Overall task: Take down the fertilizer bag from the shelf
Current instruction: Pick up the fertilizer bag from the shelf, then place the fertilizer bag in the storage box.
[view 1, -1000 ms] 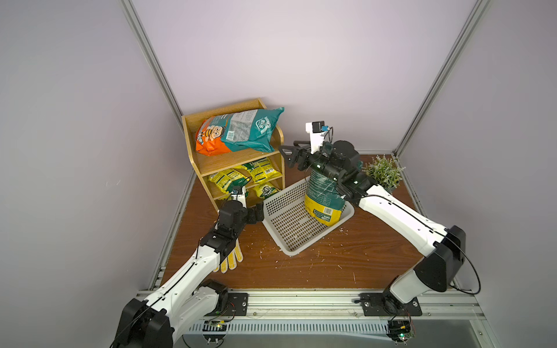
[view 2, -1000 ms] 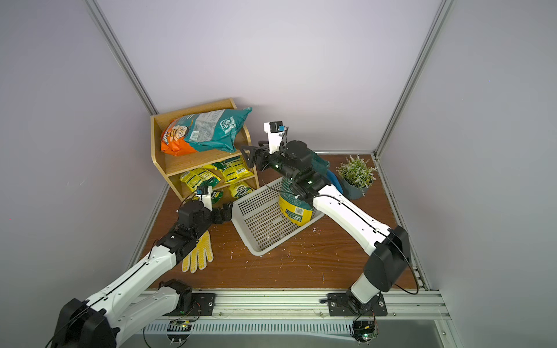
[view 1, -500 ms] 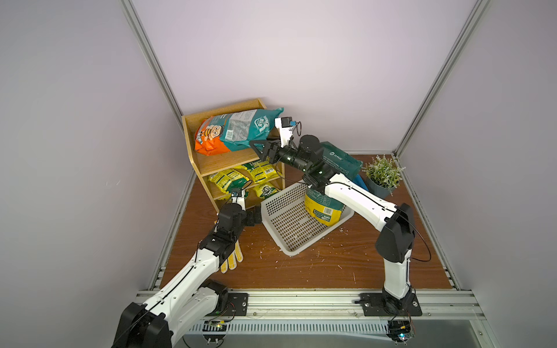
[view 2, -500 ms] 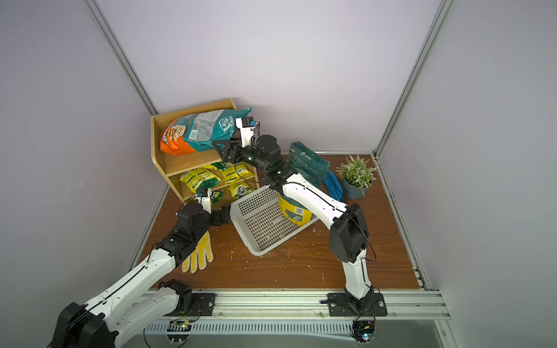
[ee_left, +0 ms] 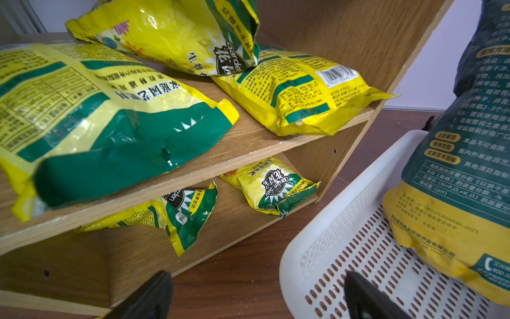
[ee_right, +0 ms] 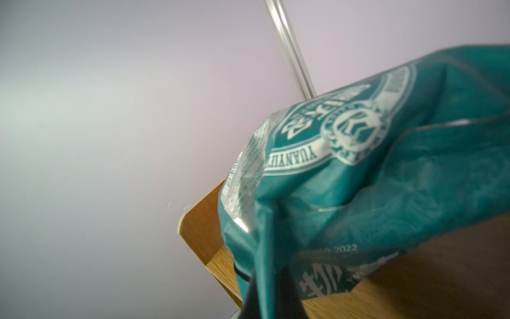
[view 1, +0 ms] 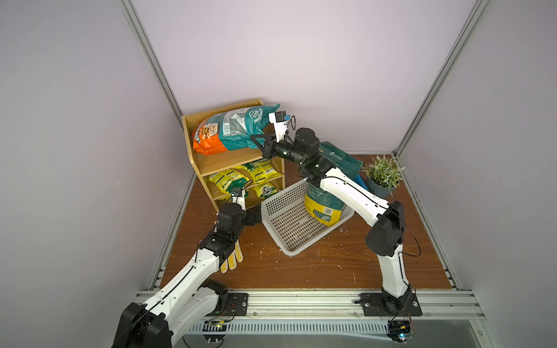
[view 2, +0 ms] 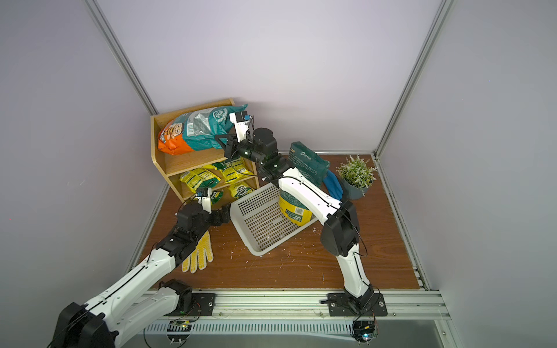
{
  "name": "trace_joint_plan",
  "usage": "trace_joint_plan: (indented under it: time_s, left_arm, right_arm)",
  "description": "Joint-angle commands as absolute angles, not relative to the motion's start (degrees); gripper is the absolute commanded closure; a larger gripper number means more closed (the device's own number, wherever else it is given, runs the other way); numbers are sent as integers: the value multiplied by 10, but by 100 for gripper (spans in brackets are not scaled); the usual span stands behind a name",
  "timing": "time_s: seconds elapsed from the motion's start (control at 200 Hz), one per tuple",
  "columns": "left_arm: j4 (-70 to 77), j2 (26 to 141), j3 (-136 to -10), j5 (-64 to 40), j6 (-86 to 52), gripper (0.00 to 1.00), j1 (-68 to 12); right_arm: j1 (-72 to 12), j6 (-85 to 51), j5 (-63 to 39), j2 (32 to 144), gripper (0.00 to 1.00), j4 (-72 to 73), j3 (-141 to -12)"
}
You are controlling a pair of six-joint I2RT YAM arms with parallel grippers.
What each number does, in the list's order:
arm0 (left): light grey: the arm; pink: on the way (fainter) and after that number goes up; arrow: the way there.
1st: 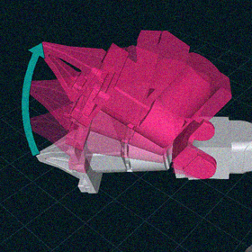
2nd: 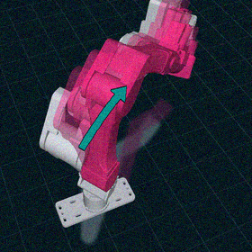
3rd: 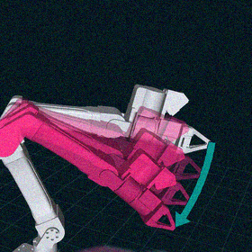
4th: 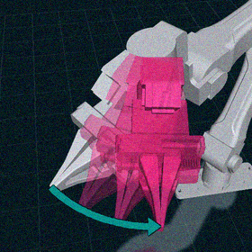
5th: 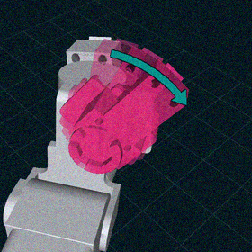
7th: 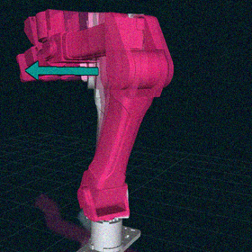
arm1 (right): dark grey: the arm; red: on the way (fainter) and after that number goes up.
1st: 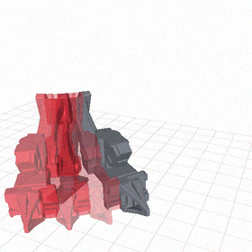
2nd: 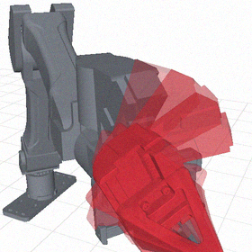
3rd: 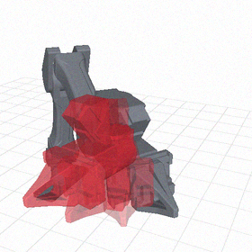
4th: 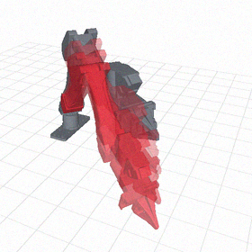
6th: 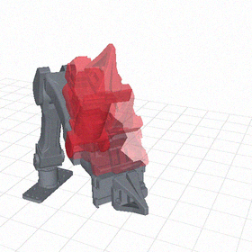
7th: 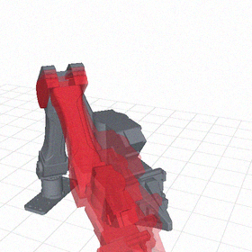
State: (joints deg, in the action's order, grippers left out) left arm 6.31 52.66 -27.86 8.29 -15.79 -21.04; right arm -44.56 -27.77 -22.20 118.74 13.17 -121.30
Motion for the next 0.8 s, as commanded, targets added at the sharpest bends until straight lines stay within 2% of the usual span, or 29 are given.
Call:
trace_joint_plan:
  time_s: [0.0,0.095,0.2,0.32,0.455,0.626,0.796]
  left_arm:
    - [73,522,-277,91,-150,0,-213]
    - [72,522,-276,93,-151,0,-213]
    - [71,521,-276,94,-150,0,-213]
    - [69,520,-276,96,-149,0,-213]
    - [69,519,-276,98,-146,0,-213]
    - [67,522,-277,96,-144,0,-213]
    - [65,526,-277,90,-147,0,-213]
  right_arm:
    - [-432,-192,-353,1145,100,171,-1283]
    - [-409,-193,-399,1162,100,120,-1367]
    - [-372,-256,-469,1188,100,123,-1452]
    - [-339,-314,-531,1208,100,146,-1527]
    - [-316,-316,-576,1205,100,95,-1587]
    - [-307,-183,-604,1134,100,-101,-1560]
    - [-302,-54,-613,1014,100,-224,-1384]
